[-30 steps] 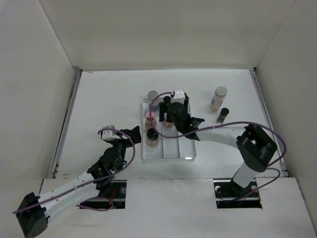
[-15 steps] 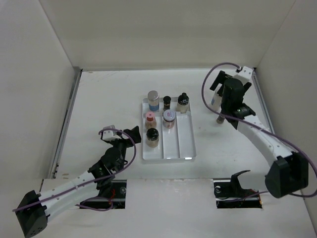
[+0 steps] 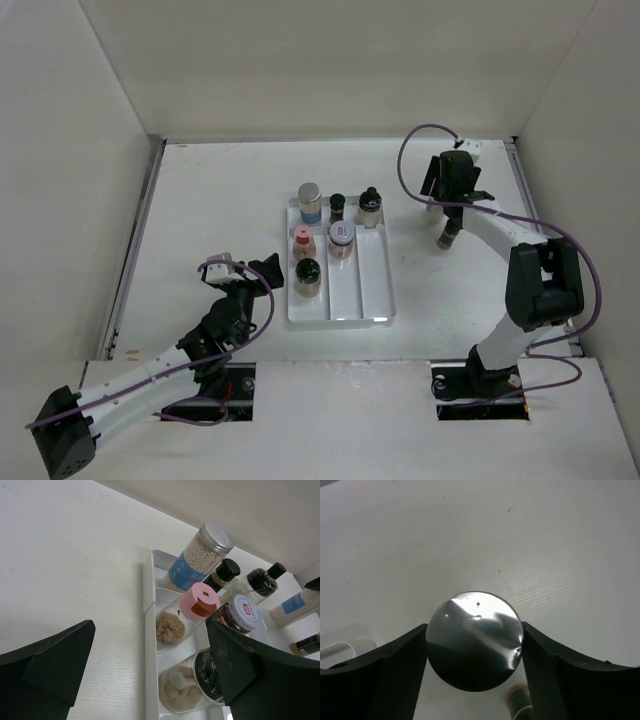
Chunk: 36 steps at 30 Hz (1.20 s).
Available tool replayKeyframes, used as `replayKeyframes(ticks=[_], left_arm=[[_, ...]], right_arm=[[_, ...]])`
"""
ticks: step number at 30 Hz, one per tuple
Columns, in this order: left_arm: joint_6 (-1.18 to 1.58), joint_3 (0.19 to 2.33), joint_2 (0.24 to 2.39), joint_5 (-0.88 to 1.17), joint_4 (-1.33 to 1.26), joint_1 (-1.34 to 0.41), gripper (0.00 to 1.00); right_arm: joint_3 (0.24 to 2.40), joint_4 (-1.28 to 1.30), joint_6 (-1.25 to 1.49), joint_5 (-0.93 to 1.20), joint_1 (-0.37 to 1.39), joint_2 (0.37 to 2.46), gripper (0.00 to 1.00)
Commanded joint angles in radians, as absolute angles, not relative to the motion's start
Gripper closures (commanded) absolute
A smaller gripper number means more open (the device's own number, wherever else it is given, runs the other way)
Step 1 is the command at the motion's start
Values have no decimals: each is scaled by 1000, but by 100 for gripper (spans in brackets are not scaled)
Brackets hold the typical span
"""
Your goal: Organize the condiment bottles
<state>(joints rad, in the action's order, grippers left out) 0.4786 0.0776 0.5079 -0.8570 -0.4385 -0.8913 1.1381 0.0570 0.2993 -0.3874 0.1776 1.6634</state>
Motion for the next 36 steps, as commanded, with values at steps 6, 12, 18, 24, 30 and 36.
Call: replayKeyframes(ticks=[6, 12, 18, 24, 30, 36], left_arm=[[462, 81, 506, -858, -495, -880, 2], [460, 83, 545, -853, -537, -884, 2], [446, 80, 525, -853, -540, -871, 2], [442, 81, 520, -854, -535, -857, 2], [426, 84, 520, -859, -531, -861, 2], [425, 80, 509, -854, -531, -863, 2]], right_arm=[[1053, -231, 241, -446, 260, 1462, 45], [941, -135, 238, -558, 454, 1149, 45], [715, -170, 273, -713, 760, 901, 47], [709, -159, 342, -681, 990, 977, 49], [761, -278, 330, -658, 1065, 1164, 50], [781, -328, 330, -655, 1061, 1285, 50]])
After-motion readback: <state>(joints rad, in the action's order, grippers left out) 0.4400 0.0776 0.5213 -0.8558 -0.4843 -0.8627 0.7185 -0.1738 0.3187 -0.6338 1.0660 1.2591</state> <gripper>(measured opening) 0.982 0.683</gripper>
